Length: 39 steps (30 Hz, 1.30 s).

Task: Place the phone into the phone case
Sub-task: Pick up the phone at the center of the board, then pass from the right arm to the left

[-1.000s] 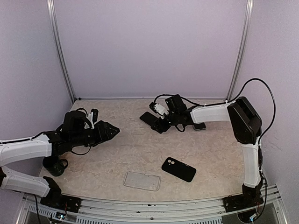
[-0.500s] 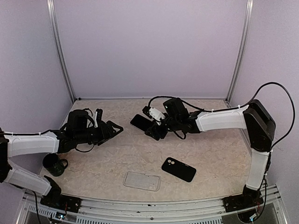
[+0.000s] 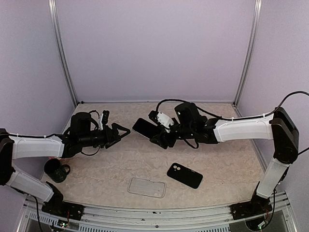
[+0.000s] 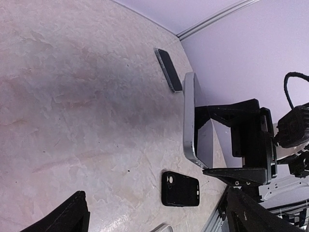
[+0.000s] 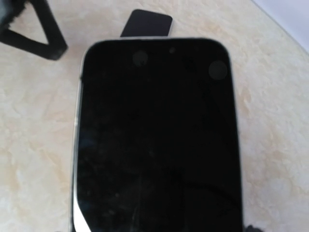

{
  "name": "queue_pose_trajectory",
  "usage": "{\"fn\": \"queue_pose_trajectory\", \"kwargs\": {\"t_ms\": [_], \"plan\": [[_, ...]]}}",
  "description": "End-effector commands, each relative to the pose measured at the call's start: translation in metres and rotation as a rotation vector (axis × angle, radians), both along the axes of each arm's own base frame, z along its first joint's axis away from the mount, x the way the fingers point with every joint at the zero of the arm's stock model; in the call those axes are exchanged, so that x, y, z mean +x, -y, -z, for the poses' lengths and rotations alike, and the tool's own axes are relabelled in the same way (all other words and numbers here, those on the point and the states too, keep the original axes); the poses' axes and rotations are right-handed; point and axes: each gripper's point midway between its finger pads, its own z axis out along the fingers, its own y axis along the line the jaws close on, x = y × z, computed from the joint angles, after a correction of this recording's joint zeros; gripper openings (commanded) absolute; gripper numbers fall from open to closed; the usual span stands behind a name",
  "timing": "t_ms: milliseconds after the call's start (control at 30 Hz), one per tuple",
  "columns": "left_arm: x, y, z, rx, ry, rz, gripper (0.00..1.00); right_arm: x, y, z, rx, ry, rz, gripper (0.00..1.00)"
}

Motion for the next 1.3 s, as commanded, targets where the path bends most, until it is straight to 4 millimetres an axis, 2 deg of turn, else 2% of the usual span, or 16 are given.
{"fn": "queue_pose_trajectory", "kwargs": {"t_ms": [0, 233, 533, 633, 867, 1267], "plan": [[0.002, 0.010, -0.021, -0.068, 0.049, 0.052, 0.96, -0.016, -0.009, -0.045, 0.109, 0.086, -0.057, 0.63], [-0.003, 0.018, -0.026, -0.112, 0.043, 0.101, 0.93, -0.038, -0.015, -0.049, 0.097, 0.125, -0.105, 0.63], [-0.011, 0.027, -0.032, -0.154, 0.037, 0.170, 0.86, -0.055, -0.027, -0.042, 0.042, 0.170, -0.140, 0.63], [-0.015, 0.031, -0.032, -0.162, 0.031, 0.196, 0.80, -0.057, -0.029, -0.039, 0.022, 0.186, -0.140, 0.64], [-0.020, 0.040, -0.030, -0.170, 0.020, 0.240, 0.61, -0.059, -0.034, -0.033, -0.026, 0.233, -0.132, 0.64], [-0.026, 0.046, -0.034, -0.182, 0.025, 0.278, 0.32, -0.053, -0.033, -0.025, -0.069, 0.264, -0.107, 0.64]]}}
